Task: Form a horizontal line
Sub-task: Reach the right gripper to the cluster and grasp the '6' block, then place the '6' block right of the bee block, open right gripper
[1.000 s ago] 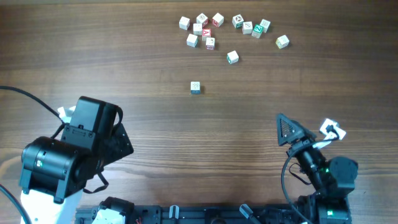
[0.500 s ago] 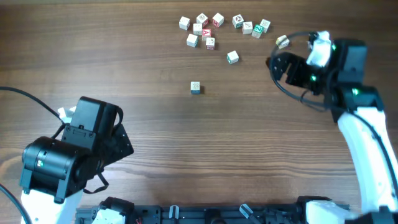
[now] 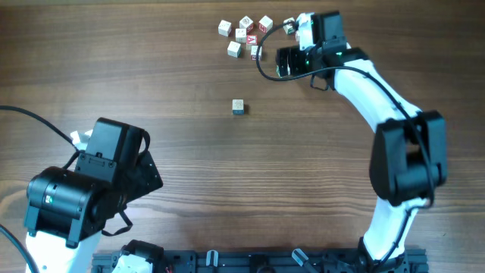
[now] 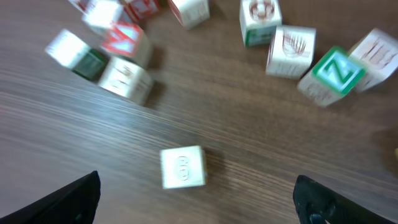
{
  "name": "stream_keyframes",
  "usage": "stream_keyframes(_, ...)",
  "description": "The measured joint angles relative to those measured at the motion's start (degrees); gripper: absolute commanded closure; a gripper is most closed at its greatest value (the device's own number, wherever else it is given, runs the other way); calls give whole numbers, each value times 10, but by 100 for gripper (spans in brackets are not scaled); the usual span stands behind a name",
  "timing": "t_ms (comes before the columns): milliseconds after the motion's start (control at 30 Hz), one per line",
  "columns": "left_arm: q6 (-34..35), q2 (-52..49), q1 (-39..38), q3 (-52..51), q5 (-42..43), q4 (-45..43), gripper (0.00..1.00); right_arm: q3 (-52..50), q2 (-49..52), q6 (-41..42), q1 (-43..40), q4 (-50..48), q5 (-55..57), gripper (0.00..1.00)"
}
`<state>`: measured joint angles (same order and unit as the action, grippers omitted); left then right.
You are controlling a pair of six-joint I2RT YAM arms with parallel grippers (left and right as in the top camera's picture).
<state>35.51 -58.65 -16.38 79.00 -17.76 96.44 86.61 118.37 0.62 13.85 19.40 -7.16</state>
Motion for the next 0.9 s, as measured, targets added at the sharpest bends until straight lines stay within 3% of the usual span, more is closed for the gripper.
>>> stream_keyframes(100,0,0,0,0,0,0,0,1,42,-15,4,-36,11,9)
stream_keyframes(300,0,0,0,0,0,0,0,1,78,-31,38,-77,19,27)
stream_keyframes(467,0,0,0,0,0,0,0,1,94,-29,37,-81,35,56)
stream_keyframes(733,0,0,0,0,0,0,0,2,87,37,37,-48,54,66)
stream_keyframes(900,0,0,0,0,0,1,0,4,-27,98,38,59,73,69)
